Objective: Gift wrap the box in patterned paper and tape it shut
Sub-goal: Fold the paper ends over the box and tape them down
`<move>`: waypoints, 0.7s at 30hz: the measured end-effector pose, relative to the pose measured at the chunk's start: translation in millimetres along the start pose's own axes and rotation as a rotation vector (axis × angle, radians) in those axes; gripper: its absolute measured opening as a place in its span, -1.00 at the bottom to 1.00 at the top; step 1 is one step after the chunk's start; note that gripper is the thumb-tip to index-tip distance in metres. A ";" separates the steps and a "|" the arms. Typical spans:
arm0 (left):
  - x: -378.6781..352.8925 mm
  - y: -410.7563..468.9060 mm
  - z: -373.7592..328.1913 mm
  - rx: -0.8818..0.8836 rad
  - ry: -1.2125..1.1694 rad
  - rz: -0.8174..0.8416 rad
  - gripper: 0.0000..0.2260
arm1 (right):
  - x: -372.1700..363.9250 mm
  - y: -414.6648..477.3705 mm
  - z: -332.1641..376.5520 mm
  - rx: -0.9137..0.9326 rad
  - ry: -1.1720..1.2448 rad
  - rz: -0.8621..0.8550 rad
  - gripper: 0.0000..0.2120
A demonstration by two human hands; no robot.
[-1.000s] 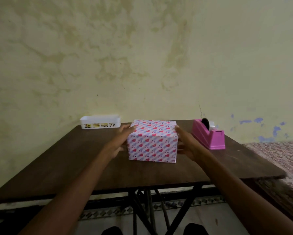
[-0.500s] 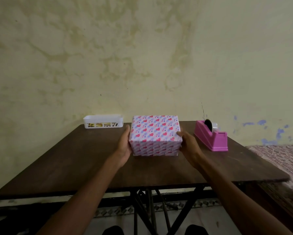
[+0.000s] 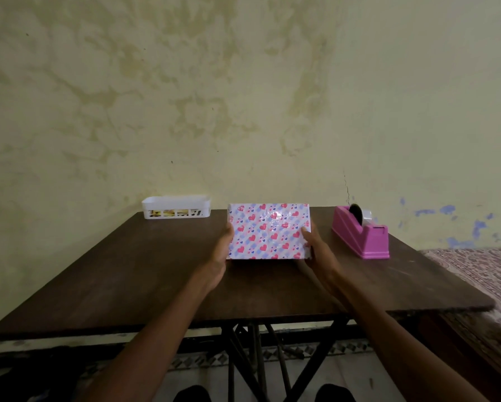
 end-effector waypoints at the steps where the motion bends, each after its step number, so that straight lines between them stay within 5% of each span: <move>1: 0.5 0.5 1.0 0.011 0.004 0.003 -0.78 | -1.4 0.9 1.2 0.013 -0.016 0.012 -0.58; 10: 12.3 7.2 -9.5 0.014 0.075 -0.033 -0.64 | 10.9 8.1 13.2 0.080 -0.204 -0.054 -0.53; 14: 25.0 8.7 -12.0 -0.069 0.132 -0.136 -0.52 | 18.1 7.1 10.9 0.109 -0.230 -0.087 -0.31; 18: 17.3 5.4 -13.6 -0.073 0.183 -0.095 -0.66 | 14.8 5.8 3.1 0.056 -0.218 -0.051 -0.64; 21: 15.3 6.7 -15.7 -0.056 0.191 -0.093 -0.62 | 14.1 6.1 2.7 0.061 -0.210 -0.025 -0.64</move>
Point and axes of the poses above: each hand's wrist, its own y-axis towards the middle knuckle, its own x-axis out of the back of the hand, z = x × y, the point moved 10 cm from there along y, towards the middle knuckle, and after that the axes turned 5 degrees about -z, right-handed, at the moved point
